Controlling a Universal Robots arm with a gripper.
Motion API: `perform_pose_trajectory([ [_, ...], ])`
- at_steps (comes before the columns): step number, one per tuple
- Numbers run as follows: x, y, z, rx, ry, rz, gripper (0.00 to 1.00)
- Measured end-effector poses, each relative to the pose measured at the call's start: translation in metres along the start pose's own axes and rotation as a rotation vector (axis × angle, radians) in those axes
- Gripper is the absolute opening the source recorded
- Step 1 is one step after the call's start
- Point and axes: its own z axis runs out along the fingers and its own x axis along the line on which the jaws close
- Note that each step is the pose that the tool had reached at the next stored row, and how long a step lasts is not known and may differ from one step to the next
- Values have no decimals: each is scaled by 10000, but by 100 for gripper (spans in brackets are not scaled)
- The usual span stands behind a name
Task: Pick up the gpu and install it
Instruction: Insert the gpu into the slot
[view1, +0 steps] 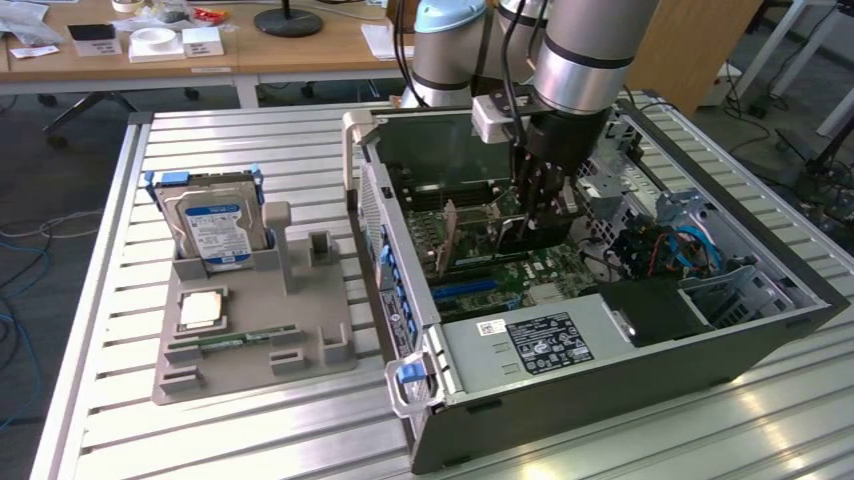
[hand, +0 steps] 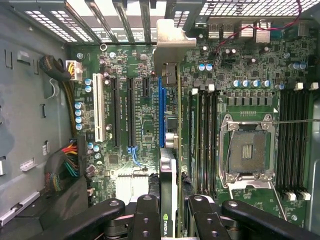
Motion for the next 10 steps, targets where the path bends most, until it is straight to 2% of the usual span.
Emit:
perform_pose_trajectory([
  [10,0,0,6,0,-5,-64,27],
])
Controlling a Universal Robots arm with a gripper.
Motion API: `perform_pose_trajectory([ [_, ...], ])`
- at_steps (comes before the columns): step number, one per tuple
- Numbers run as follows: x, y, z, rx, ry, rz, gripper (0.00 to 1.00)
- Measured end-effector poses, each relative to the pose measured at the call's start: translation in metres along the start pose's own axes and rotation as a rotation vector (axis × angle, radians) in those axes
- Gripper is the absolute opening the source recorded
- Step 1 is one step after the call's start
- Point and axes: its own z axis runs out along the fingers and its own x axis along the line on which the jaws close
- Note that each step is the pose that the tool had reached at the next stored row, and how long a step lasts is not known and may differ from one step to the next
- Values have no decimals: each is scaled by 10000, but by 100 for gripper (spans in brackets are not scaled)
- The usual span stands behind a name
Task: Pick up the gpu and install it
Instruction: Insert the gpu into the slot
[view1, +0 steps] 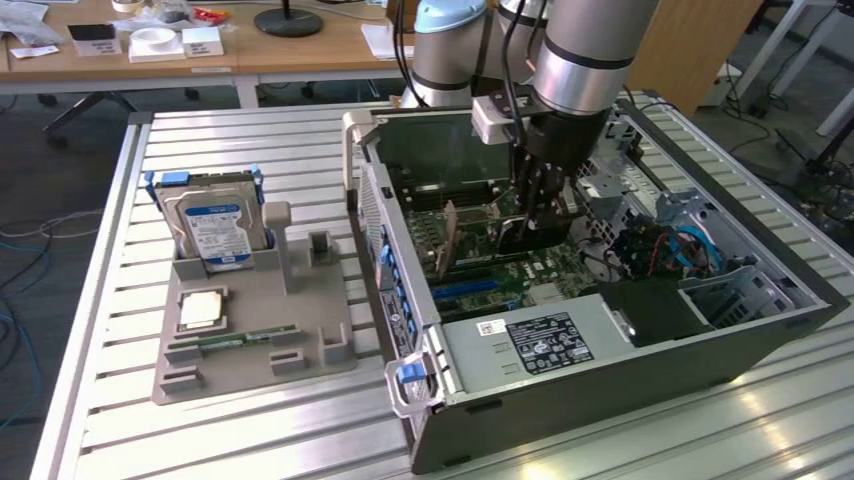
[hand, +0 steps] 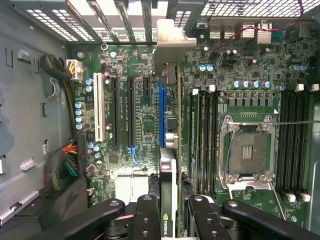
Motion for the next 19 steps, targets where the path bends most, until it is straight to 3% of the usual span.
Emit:
perform_pose_trajectory([
  [19,1,16,47,-1,0,-4,27],
])
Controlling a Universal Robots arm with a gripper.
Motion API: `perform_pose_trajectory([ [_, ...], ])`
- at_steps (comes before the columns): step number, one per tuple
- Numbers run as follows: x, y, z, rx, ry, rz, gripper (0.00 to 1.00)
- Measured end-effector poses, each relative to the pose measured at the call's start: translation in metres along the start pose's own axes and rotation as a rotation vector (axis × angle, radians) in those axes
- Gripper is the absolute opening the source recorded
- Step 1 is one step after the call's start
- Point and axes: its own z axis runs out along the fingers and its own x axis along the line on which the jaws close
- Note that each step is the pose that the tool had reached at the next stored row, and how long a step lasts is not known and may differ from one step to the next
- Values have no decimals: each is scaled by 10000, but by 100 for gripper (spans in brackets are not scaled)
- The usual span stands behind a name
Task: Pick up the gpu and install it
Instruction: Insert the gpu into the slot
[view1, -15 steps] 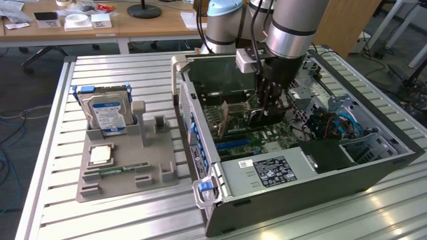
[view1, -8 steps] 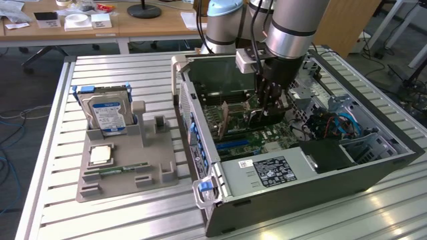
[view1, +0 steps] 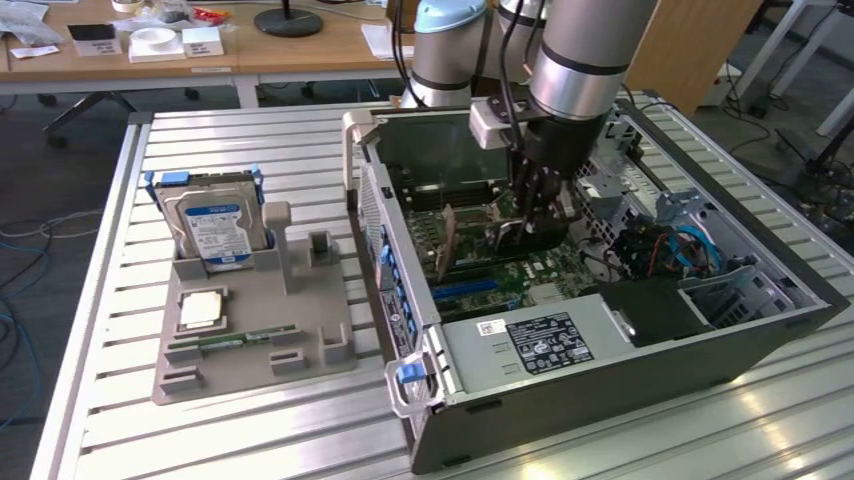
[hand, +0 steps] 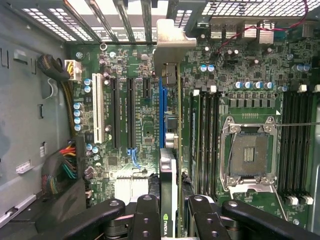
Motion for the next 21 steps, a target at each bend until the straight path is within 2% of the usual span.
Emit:
perform_pose_trajectory([
  [12,4,45,104,0,0,-18,27],
  [21,6,86,148,25,0,-36,27],
])
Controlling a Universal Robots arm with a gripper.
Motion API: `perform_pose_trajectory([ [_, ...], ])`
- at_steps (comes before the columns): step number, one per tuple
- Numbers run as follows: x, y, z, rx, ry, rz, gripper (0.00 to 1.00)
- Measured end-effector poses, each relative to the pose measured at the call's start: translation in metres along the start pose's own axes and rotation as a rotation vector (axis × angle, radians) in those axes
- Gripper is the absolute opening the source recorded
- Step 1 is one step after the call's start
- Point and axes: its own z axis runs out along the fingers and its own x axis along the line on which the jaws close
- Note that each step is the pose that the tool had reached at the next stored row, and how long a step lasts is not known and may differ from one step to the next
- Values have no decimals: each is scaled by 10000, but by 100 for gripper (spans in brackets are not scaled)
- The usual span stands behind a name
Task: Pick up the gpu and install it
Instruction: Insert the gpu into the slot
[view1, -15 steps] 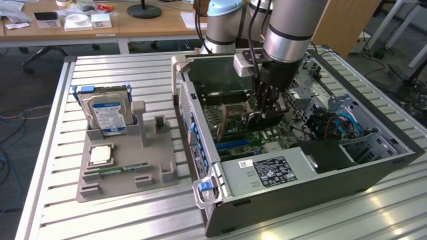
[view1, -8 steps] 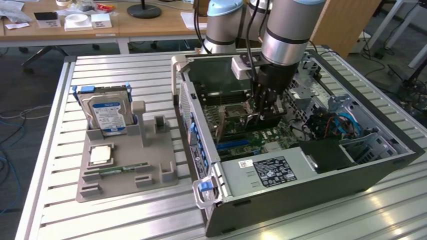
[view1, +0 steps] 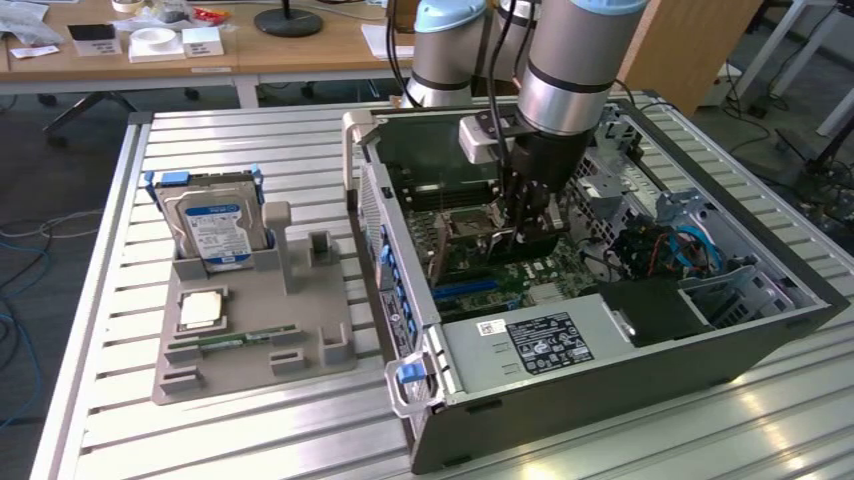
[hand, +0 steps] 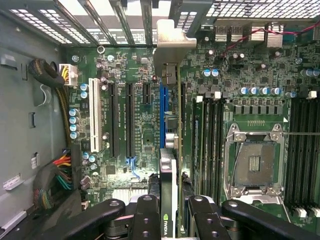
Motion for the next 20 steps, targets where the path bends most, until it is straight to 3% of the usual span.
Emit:
perform_pose_trajectory([
  [20,1,19,44,1,-1,-4,27],
])
